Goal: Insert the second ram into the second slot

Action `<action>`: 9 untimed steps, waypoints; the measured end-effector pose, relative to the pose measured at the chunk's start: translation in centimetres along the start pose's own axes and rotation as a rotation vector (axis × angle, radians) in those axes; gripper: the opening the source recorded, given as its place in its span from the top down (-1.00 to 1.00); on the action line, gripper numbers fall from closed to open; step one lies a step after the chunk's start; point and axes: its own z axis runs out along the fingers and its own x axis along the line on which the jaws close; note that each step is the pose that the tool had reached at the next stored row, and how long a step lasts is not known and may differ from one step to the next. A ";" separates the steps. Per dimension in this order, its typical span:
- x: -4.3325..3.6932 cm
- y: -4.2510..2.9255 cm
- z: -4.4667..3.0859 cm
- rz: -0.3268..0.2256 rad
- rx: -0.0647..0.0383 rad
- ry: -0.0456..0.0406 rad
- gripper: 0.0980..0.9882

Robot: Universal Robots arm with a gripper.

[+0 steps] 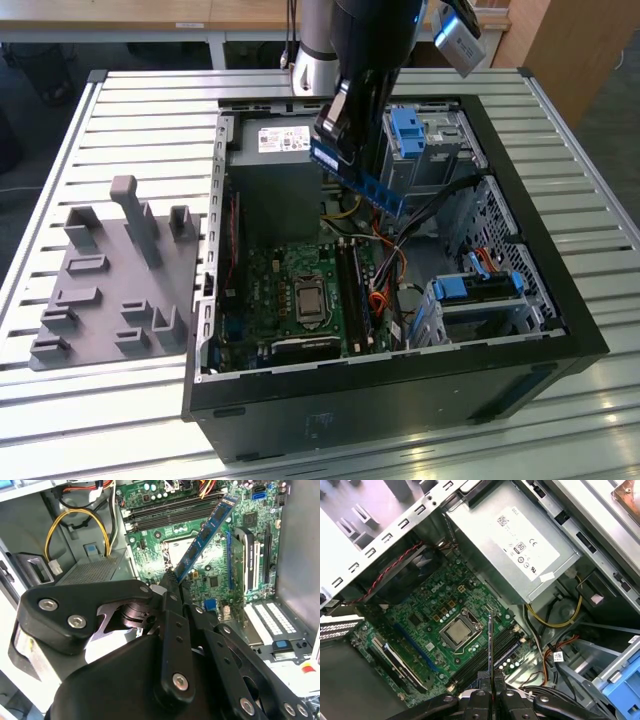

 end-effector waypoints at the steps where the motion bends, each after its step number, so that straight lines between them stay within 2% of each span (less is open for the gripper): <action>1: 0.00 0.00 0.00 0.005 0.000 -0.0002 0.91; 9: 0.00 0.00 0.00 0.048 0.000 -0.0018 0.91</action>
